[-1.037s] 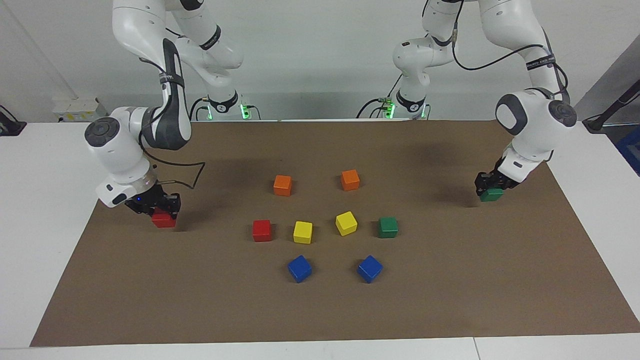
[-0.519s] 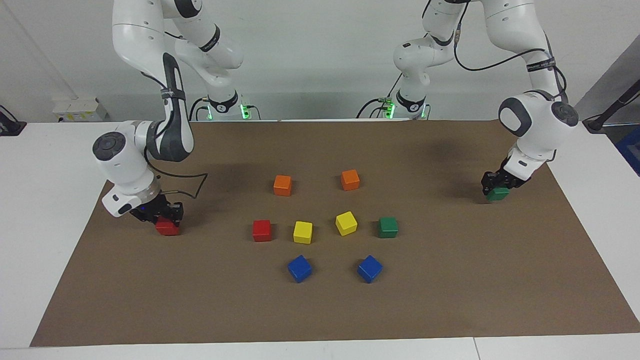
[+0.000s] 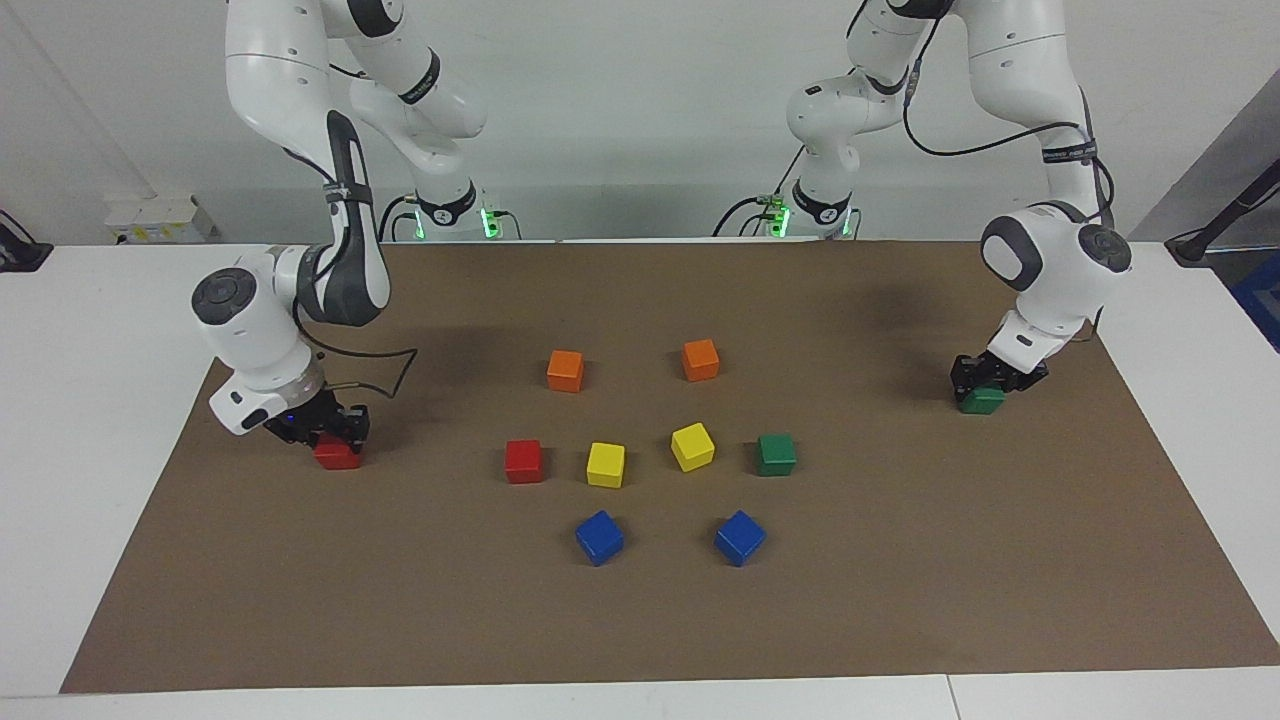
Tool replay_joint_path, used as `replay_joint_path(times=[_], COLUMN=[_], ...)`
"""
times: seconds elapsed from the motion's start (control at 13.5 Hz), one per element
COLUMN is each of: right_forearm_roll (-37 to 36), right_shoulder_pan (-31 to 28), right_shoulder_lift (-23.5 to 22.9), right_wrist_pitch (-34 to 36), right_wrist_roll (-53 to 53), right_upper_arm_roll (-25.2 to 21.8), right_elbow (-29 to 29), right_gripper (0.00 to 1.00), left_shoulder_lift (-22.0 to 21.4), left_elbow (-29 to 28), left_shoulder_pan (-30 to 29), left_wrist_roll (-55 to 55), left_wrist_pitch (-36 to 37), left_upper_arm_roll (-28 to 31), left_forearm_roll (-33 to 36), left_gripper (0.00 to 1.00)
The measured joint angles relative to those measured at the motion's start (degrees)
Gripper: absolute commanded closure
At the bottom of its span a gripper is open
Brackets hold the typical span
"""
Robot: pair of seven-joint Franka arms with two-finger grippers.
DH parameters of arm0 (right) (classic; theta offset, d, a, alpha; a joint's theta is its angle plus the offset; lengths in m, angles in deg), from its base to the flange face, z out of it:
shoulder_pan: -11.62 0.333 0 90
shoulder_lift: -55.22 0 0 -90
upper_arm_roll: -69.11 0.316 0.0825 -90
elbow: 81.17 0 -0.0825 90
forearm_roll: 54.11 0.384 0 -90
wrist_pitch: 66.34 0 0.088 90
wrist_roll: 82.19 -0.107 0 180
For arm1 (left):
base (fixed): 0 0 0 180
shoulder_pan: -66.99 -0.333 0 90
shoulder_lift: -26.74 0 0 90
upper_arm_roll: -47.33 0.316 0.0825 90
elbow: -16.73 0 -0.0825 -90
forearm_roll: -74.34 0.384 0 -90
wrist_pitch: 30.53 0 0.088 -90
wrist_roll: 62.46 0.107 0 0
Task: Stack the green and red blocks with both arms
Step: 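Carry the green block outward with the left gripper while the right gripper carries red, then release the blocks and reach both grippers to the second green and red blocks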
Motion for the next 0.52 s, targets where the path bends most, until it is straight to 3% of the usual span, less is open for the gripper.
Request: replay_joint_path(times=[0.22, 0.37, 0.52], right_forearm_roll=[-0.16, -0.17, -0.13], right_shoulder_pan=[0.01, 0.21, 1.19], right_shoulder_lift=[1.96, 5.79, 8.56], right_wrist_pitch=[3.67, 13.09, 21.55], right_wrist_roll=[1.54, 1.83, 1.76], right_upper_arm_roll=[0.01, 0.07, 0.24], right_elbow=[-1.41, -5.72, -11.82], right_gripper=[0.0, 0.0, 0.0], left_shoulder_lift=[0.01, -0.09, -0.34], left_elbow=[0.23, 3.01, 9.29], left_shoulder_pan=[-1.03, -1.27, -1.18], left_wrist_roll=[2.61, 3.23, 3.27], left_wrist_pitch=[0.18, 3.65, 11.16], left_upper_arm_roll=[0.13, 0.11, -0.28], left_forearm_roll=[0.0, 0.0, 0.0], left_gripper=[0.0, 0.0, 0.0])
